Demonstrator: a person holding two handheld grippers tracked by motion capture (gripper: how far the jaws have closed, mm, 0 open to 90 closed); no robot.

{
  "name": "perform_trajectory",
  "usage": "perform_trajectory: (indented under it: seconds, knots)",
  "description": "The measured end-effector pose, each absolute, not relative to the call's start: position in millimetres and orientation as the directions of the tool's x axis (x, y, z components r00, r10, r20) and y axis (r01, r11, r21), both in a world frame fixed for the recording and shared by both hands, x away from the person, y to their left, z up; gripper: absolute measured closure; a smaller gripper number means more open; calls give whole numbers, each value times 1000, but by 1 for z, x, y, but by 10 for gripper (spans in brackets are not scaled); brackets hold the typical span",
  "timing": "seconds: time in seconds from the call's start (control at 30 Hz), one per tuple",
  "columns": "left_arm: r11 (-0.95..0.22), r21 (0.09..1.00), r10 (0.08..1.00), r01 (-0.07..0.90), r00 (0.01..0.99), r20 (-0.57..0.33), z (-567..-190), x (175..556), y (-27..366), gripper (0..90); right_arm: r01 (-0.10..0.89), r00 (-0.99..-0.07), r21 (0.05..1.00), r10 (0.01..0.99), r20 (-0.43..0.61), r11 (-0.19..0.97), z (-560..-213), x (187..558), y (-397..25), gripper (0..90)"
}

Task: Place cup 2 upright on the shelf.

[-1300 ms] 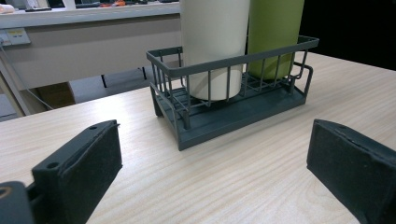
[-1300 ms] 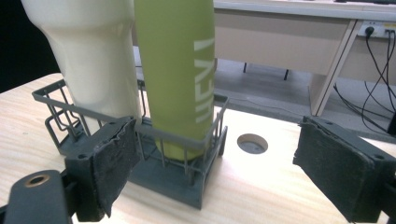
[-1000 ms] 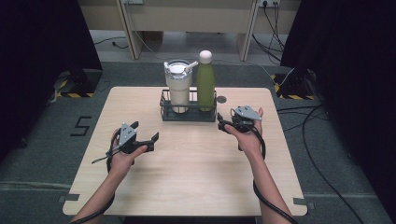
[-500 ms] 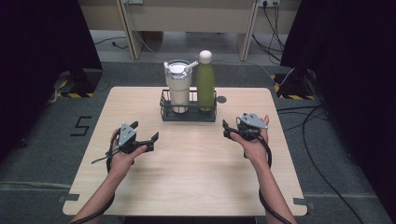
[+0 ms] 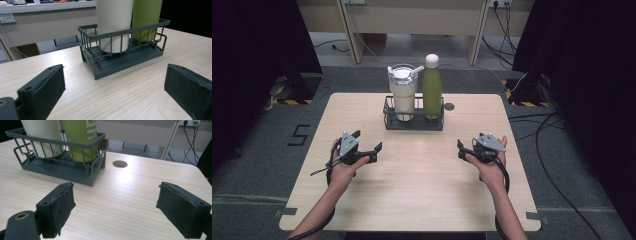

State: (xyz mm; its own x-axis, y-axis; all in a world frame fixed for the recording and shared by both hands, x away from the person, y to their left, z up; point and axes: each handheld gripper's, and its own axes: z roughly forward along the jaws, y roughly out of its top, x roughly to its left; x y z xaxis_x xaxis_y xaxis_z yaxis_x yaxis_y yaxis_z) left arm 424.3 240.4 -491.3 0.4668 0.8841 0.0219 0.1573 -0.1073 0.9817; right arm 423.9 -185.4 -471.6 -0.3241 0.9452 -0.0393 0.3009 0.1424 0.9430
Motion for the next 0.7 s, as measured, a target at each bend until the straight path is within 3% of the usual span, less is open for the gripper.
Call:
perform_trajectory:
  seconds: [0.7]
  knots:
    - [-114,981,882,160,471,25,-493,425,239,28,300,-309,945,950,-34,132,-486,410,-194,142]
